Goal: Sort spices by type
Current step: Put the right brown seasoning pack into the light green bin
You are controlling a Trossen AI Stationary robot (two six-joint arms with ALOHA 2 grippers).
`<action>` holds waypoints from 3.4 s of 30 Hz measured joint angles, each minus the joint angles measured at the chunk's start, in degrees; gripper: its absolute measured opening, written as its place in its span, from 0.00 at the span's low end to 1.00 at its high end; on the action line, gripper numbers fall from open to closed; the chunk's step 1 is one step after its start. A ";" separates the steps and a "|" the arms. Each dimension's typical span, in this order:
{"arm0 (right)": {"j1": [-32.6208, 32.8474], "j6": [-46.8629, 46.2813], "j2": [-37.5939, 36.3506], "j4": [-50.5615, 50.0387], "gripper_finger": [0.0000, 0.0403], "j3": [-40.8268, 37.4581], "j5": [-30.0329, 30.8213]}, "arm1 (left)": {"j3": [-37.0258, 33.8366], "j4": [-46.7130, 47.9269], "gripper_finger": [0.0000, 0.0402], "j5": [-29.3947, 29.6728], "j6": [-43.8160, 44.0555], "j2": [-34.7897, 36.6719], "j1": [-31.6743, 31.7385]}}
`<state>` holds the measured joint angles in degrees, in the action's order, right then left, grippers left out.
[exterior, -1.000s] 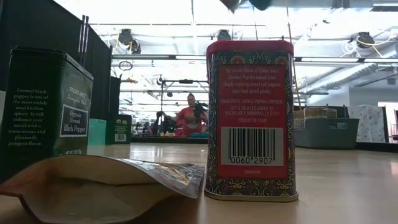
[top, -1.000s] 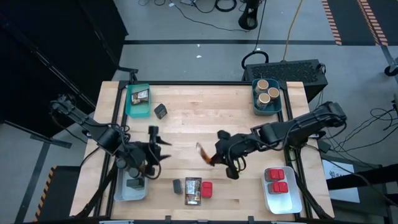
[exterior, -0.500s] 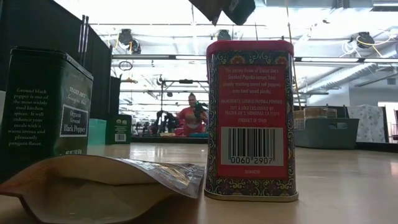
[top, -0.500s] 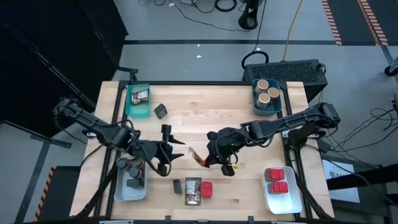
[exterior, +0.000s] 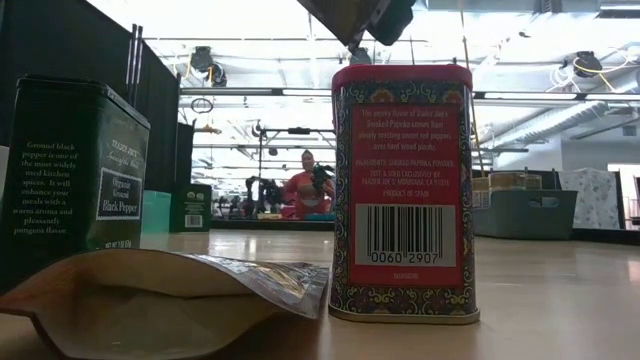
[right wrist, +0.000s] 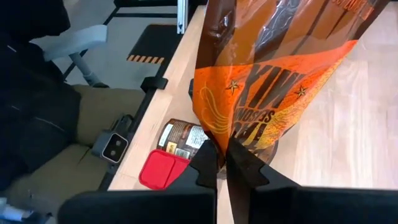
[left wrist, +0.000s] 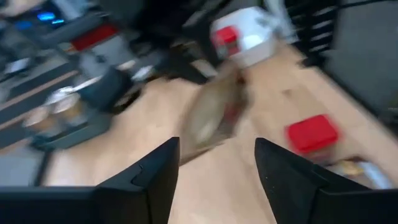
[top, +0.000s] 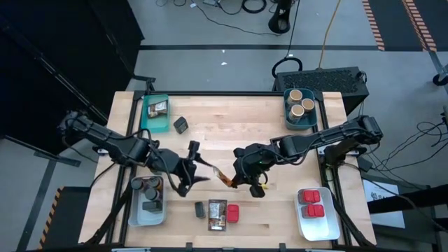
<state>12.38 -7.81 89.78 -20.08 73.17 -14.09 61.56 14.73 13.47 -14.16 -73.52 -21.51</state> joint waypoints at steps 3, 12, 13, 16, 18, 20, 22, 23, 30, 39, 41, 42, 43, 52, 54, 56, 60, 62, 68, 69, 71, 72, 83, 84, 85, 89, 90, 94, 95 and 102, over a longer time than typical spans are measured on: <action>-0.05 0.00 0.00 -0.24 0.00 0.00 0.08 | 0.00 0.26 0.58 -2.51 -0.15 0.00 0.30; -0.45 0.59 0.00 -0.37 0.00 0.00 0.29 | 0.00 0.35 0.73 0.16 -1.50 -1.13 1.39; -0.67 0.69 -0.01 -0.36 0.00 0.00 0.45 | -0.02 0.29 0.73 0.17 -1.71 -1.38 1.58; -1.12 0.87 -0.02 -0.30 0.00 0.00 0.51 | -0.02 -0.62 0.73 0.03 -1.87 -2.21 2.17; -1.36 1.01 -0.02 -0.30 0.00 0.00 0.52 | -0.02 -0.43 0.73 -0.09 -2.66 -2.88 2.46; -1.52 1.03 -0.04 -0.32 0.00 0.00 0.50 | -0.02 -0.75 0.73 -0.17 -3.15 -3.45 2.68; -1.63 1.05 -0.04 -0.38 0.00 0.00 0.49 | -0.02 -0.86 0.73 -1.05 -3.23 -3.72 2.75; -1.65 1.06 -0.04 -0.40 0.00 0.00 0.47 | -0.02 -1.02 0.73 -1.52 -3.25 -3.78 2.79; -1.72 1.31 -0.04 -1.14 0.00 0.01 0.46 | -0.02 -1.75 0.73 -2.77 -3.45 -3.86 2.80; -1.87 1.46 0.22 -1.24 0.00 0.03 0.44 | -0.02 -6.64 0.73 -2.41 -4.78 -3.87 3.99; -1.86 1.46 0.22 -1.24 0.00 0.03 0.44 | -0.02 -6.32 0.73 -2.45 -4.72 -3.92 4.11; -1.86 1.49 0.22 -1.24 0.00 0.02 0.44 | -0.02 -6.70 0.73 -2.77 -4.67 -4.17 4.26; -1.86 1.55 0.22 -1.24 0.00 0.03 0.44 | -0.02 -7.26 0.73 -3.28 -4.69 -4.53 4.37; -1.95 2.51 0.24 -1.09 0.00 0.02 0.44 | -0.02 -7.68 0.54 -3.93 -7.59 -7.55 4.40; -1.95 2.53 0.24 -1.18 0.00 0.03 0.44 | -0.02 -7.63 0.44 -3.92 -7.79 -7.65 4.40; -1.94 2.54 0.24 -1.11 0.00 0.02 0.45 | -0.02 -7.58 0.32 -3.93 -7.80 -7.61 4.40; -1.97 2.90 0.24 -1.27 0.00 0.02 0.70 | -0.02 -6.54 0.09 -3.95 -7.80 -7.61 4.38; -1.97 2.93 0.24 -1.29 0.00 0.04 0.92 | -0.02 -6.47 0.10 -3.92 -7.70 -7.58 4.39; -1.99 2.95 0.24 -1.27 0.01 0.03 1.19 | -0.02 -6.32 0.10 -1.81 -7.67 -7.58 4.12; -1.99 2.79 0.17 -1.27 0.02 0.03 1.45 | -0.02 -6.22 0.10 -1.45 -7.71 -7.52 4.06; -1.95 2.48 -0.03 -1.29 0.05 0.03 3.71 | -0.02 -5.50 0.10 -0.52 -7.65 -7.22 4.08; -1.95 2.54 -0.15 -1.36 0.06 0.04 4.94 | -0.02 -5.13 0.10 0.40 -7.58 -7.11 4.12; -1.98 1.46 -2.47 -1.78 0.34 0.04 7.12 | -0.02 -2.05 0.10 4.58 -7.17 -4.84 4.12; -2.10 1.37 -2.96 -2.23 0.36 0.04 7.17 | -0.02 -1.54 0.10 5.30 -7.15 -4.52 4.12; -2.22 1.20 -3.29 -2.76 0.37 0.04 7.00 | -0.02 -0.65 0.10 6.49 -6.84 -4.32 4.12; -2.36 0.32 -5.66 -4.13 0.42 0.04 9.54 | -0.07 2.83 0.10 11.63 -4.86 -3.65 4.22; -2.38 0.00 -6.50 -4.19 0.42 0.06 11.03 | -0.07 3.46 0.10 13.10 -4.22 -3.55 4.19; -2.49 -1.22 -9.73 -7.21 0.43 0.07 17.51 | -0.07 8.31 0.10 19.18 -0.93 -3.26 4.28; -2.49 -1.45 -10.47 -8.31 0.43 0.07 18.86 | -0.07 9.51 0.10 21.00 0.03 -3.23 4.36; -2.40 -2.12 -12.72 -11.82 0.43 0.07 21.79 | -0.07 16.59 0.10 33.02 6.22 -2.84 5.26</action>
<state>9.98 -9.93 77.06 -31.90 73.23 7.70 61.49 31.32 46.49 -7.93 -76.35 -16.25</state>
